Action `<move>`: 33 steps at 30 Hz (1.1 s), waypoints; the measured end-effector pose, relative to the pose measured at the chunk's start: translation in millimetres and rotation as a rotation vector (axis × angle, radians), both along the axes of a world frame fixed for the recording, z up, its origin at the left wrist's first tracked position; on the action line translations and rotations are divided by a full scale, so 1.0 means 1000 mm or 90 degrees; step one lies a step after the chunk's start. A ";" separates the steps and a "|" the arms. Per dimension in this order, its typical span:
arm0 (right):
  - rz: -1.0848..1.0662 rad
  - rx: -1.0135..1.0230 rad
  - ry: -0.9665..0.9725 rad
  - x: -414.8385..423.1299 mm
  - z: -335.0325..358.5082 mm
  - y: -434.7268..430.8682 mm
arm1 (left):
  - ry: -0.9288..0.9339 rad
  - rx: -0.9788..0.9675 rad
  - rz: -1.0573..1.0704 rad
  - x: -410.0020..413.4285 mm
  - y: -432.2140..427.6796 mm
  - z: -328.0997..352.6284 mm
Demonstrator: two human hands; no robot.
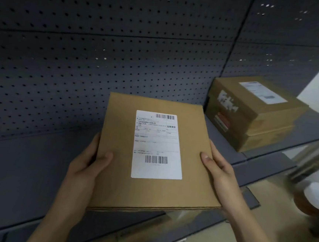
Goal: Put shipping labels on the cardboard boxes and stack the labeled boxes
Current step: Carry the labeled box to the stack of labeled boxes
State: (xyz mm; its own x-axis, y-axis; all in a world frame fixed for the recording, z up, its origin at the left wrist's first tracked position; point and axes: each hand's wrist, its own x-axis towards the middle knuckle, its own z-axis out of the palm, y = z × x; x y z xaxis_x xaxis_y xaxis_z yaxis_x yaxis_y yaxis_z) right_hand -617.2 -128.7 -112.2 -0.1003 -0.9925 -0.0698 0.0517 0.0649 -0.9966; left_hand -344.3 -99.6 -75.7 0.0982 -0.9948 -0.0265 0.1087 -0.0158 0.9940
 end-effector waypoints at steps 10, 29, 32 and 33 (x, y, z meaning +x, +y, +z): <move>-0.114 -0.051 0.005 -0.186 0.032 0.086 | 0.011 -0.015 -0.049 -0.195 0.037 0.015; -0.410 0.062 0.047 -0.437 0.028 0.106 | 0.005 0.059 -0.363 -0.481 -0.055 -0.035; -0.426 0.062 0.055 -0.467 0.029 0.095 | 0.010 0.067 -0.401 -0.518 -0.077 -0.036; -0.425 0.058 0.059 -0.477 0.028 0.090 | 0.011 0.068 -0.400 -0.529 -0.084 -0.037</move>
